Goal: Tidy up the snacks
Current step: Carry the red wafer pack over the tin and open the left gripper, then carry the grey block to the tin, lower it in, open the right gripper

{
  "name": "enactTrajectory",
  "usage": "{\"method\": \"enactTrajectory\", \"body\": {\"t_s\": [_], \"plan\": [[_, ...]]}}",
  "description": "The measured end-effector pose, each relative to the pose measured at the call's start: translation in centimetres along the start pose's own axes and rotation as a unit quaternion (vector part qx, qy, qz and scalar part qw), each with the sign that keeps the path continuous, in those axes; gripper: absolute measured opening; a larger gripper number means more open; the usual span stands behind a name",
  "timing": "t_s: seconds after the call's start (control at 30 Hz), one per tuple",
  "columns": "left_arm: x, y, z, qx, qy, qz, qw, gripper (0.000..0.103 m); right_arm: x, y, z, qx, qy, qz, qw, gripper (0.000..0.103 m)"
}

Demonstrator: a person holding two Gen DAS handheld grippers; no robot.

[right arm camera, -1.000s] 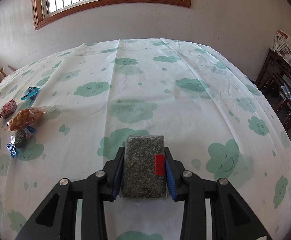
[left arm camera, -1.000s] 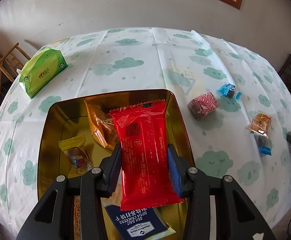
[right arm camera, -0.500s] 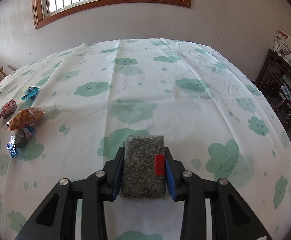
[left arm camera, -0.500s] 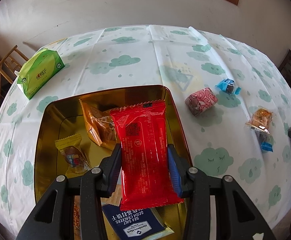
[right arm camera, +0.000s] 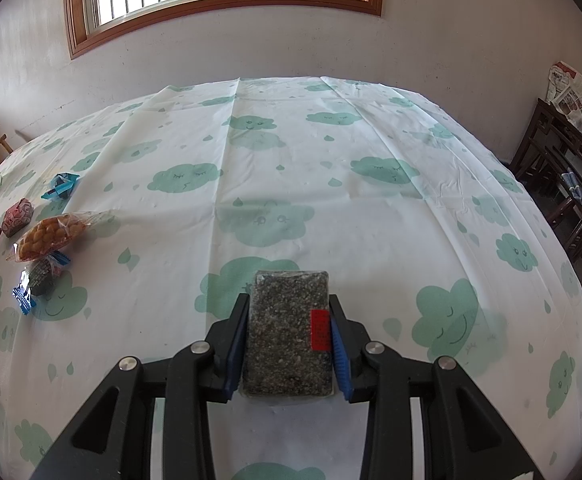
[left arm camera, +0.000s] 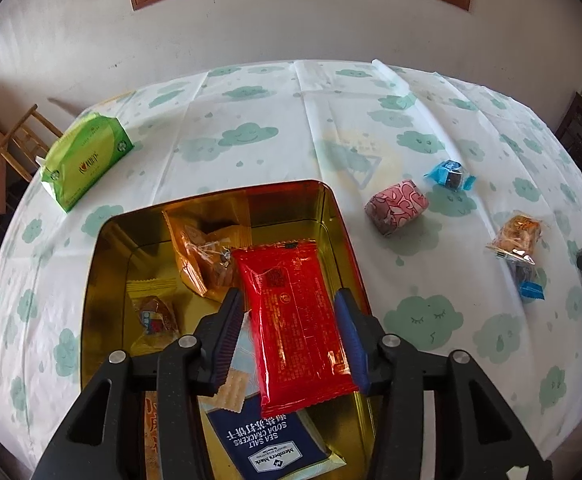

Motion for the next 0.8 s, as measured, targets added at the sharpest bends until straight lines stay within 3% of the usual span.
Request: {"method": "enactTrajectory", "body": {"t_s": [0.2, 0.8], "plan": [[-1.7, 0.6, 0.1, 0.012, 0.019, -0.026, 0.9994, 0.047, 0.0, 0.0, 0.0, 0.0, 0.0, 0.001, 1.0, 0.036], [-6.8, 1.3, 2.6, 0.008, 0.051, -0.052, 0.9973, 0.057, -0.3, 0.3, 0.4, 0.0, 0.001, 0.005, 1.0, 0.036]]}}
Point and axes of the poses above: each gripper's, at about its wrist camera, not at the fingertips, and x roughly the way its jaws point, y to its right, z to its underside, the point moved 8 cm from there along x, roughly the way its jaws point, and after that the axes turned 14 degrees about x, right-handed, at the moved point
